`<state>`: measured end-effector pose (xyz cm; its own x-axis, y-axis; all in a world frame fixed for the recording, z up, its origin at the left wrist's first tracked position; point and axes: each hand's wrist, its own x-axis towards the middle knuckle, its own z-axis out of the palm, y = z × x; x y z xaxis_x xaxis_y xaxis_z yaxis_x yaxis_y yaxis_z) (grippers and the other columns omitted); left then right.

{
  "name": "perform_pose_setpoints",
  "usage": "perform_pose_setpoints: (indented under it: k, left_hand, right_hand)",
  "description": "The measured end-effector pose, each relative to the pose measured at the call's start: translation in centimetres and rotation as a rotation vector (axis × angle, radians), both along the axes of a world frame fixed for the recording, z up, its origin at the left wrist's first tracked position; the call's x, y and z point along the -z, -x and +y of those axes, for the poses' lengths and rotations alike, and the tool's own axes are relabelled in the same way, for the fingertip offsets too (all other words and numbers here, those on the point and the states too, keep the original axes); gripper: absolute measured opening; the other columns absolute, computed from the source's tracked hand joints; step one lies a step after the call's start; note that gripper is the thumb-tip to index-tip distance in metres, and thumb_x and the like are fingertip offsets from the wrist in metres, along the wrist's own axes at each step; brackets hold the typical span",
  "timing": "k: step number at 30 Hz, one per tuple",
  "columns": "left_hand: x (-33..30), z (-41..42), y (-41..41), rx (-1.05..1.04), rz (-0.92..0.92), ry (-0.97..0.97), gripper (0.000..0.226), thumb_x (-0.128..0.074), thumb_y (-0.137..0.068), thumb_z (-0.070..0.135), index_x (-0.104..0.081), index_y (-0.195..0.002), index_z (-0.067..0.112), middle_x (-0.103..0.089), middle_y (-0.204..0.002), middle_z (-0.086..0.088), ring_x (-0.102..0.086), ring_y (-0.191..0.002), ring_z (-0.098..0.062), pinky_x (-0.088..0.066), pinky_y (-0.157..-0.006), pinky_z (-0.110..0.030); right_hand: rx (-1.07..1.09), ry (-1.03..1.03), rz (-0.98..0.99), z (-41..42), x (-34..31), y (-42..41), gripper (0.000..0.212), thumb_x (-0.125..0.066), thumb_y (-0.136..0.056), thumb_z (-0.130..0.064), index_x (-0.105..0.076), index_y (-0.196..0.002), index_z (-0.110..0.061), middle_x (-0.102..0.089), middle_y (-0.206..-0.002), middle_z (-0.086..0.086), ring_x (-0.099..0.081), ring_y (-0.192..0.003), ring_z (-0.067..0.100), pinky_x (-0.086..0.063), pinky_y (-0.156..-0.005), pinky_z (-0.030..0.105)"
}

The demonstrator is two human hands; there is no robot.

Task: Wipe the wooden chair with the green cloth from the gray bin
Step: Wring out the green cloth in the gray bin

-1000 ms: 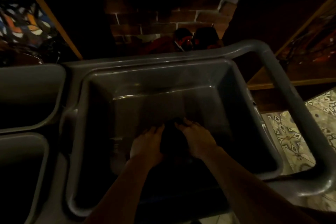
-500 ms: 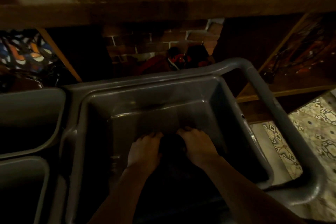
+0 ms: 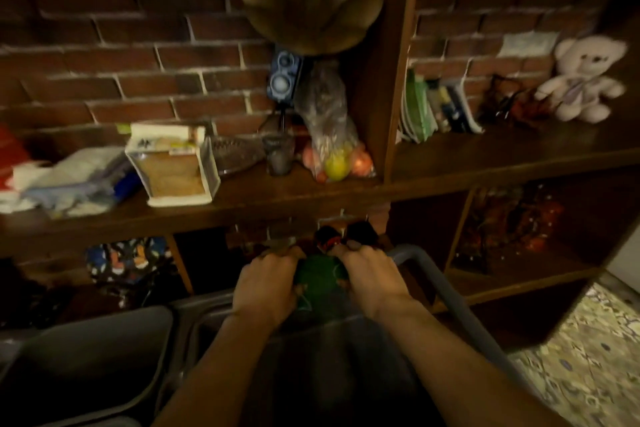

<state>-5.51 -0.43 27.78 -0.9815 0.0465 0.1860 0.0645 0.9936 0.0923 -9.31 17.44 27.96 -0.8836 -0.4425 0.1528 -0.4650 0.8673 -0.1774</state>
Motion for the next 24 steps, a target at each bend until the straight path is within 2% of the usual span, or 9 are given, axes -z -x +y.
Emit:
perform_pose_setpoints:
  k: [6, 14, 18, 24]
  left_hand:
    - [-8.8, 0.5, 0.3, 0.046, 0.154, 0.033, 0.047, -0.072, -0.083, 0.037, -0.051, -0.126, 0.034, -0.062, -0.126, 0.004, -0.06, -0.114, -0.025, -0.053, -0.087, -0.041]
    - [-16.4, 4.3, 1.2, 0.176, 0.295, 0.069, 0.05, -0.073, -0.084, 0.037, -0.051, -0.129, 0.033, -0.064, -0.125, 0.003, -0.061, -0.112, -0.026, -0.053, -0.084, -0.041]
    - [-18.2, 10.0, 1.8, 0.312, 0.35, 0.061, 0.049, -0.073, -0.084, 0.037, -0.052, -0.128, 0.033, -0.064, -0.123, 0.004, -0.06, -0.113, -0.025, -0.052, -0.087, -0.042]
    - [-18.9, 22.7, 1.2, 0.535, 0.397, 0.01, 0.05, -0.074, -0.082, 0.038, -0.053, -0.126, 0.033, -0.064, -0.122, 0.006, -0.061, -0.113, -0.024, -0.053, -0.088, -0.041]
  right_hand:
    - [0.017, 0.024, 0.172, 0.9, -8.5, -0.4, 0.056, -0.074, -0.079, -0.009, -0.054, -0.128, -0.026, -0.059, -0.128, 0.004, -0.064, -0.111, 0.036, -0.053, -0.085, 0.043]
    - [0.138, 0.044, 0.343, 5.1, -15.5, -1.7, 0.058, -0.068, -0.084, -0.003, -0.051, -0.135, -0.026, -0.058, -0.125, 0.007, -0.064, -0.108, 0.039, -0.052, -0.08, 0.045]
    - [0.267, 0.024, 0.382, 10.6, -17.0, -3.1, 0.057, -0.066, -0.085, -0.001, -0.051, -0.134, -0.026, -0.058, -0.125, 0.006, -0.063, -0.107, 0.039, -0.051, -0.076, 0.044]
    - [0.5, -0.006, 0.415, 22.4, -17.6, -7.2, 0.051, -0.068, -0.087, -0.01, -0.051, -0.132, -0.026, -0.058, -0.123, 0.005, -0.064, -0.106, 0.038, -0.053, -0.076, 0.044]
